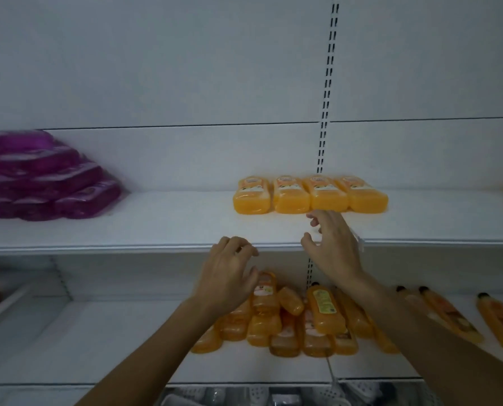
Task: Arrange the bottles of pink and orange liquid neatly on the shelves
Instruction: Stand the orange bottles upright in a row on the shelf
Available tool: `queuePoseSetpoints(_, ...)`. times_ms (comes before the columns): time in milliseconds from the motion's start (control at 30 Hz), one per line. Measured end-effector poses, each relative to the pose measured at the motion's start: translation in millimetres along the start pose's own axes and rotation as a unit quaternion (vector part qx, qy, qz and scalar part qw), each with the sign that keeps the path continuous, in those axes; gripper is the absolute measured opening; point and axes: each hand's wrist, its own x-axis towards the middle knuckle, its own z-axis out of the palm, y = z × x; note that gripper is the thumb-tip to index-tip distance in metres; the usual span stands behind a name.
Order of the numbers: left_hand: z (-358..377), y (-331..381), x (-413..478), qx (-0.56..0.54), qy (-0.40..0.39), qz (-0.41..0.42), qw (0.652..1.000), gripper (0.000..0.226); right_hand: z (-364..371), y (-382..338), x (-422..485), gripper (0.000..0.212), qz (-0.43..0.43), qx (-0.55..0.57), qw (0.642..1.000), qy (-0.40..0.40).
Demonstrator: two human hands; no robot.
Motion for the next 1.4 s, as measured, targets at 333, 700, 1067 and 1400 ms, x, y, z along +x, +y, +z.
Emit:
queuePoseSetpoints(333, -27, -36, -94, 0.037, -0.069, -0.101, 0.992, 0.043, 52, -72, -46, 0.037, -0.050, 0.012, 0.989, -0.139)
queuePoseSetpoints(700, -32, -78, -152, 0.029, -0.094, -0.194, 0.976, 0.044, 105, -93, -85, 0.039, -0.023, 0.049, 0.972, -0.230)
queuePoseSetpoints(1067, 73, -86, -133, -0.047, -0.170, -0.276, 0.945, 0.044, 133, -17, -77, 0.038, 0.043, 0.015, 0.959, -0.280)
queuePoseSetpoints(1400, 171, -125, -130, -0.120, -0.176, -0.448, 0.868, 0.045, 222, 28, -79, 0.042, 0.100, 0.044, 0.924, -0.366)
